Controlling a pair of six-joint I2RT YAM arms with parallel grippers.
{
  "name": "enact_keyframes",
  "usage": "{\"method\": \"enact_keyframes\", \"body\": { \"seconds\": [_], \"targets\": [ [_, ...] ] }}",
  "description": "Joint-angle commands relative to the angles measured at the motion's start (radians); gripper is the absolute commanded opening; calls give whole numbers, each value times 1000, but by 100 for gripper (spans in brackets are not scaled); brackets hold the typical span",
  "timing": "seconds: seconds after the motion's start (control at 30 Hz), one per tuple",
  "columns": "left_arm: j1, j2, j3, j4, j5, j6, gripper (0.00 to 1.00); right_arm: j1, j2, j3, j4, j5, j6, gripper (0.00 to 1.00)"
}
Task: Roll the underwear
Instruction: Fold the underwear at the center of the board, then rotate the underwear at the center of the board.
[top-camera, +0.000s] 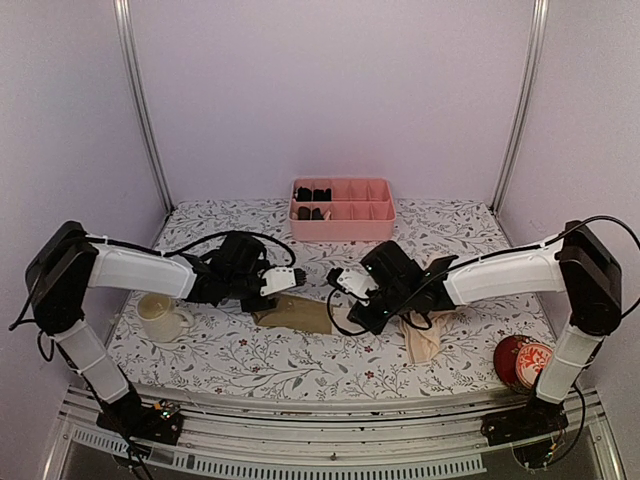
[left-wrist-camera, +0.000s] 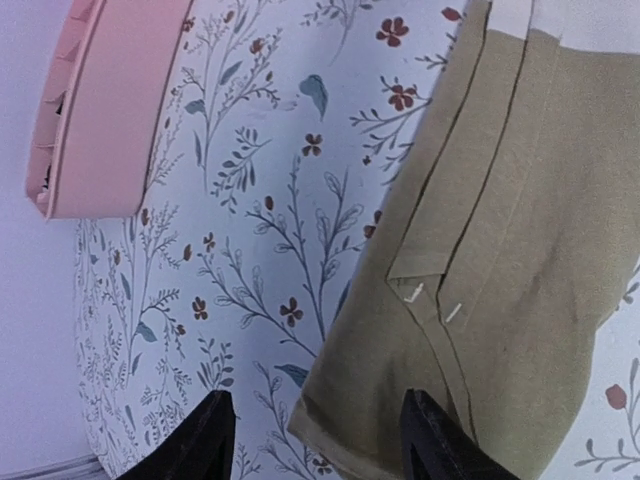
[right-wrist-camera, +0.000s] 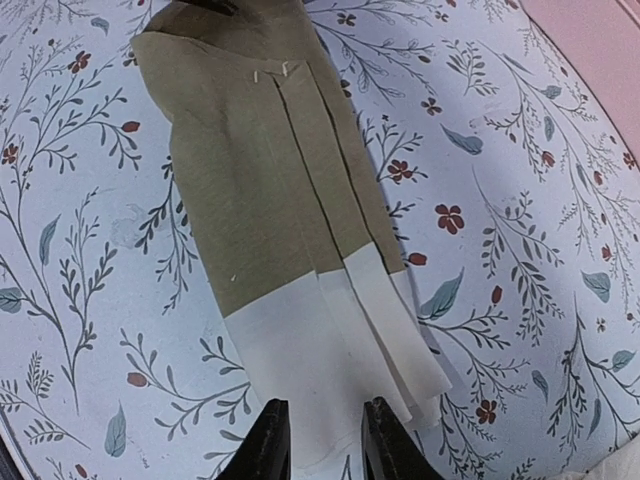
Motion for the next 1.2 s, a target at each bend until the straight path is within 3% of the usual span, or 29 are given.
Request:
{"method": "enact_keyframes", "body": {
  "seconds": [0.0, 0.7, 0.9, 1.0, 1.17],
  "targets": [
    [-14, 78, 12, -37, -22, -43, 57, -5, 66, 6, 15, -97, 36, 24],
    [-5, 146, -54, -8, -118, 23, 55, -11, 148, -24, -109, 90, 48, 16],
    [7, 75, 4, -4, -86, -50, 80, -11, 126, -8, -112, -4, 10, 16],
    [9, 14, 20, 23, -98, -89, 95, -11, 77, -7, -118, -51, -3, 23],
    [6, -72, 6, 12, -64, -103, 98, -12, -21, -4, -108, -120, -1, 30]
  ]
}}
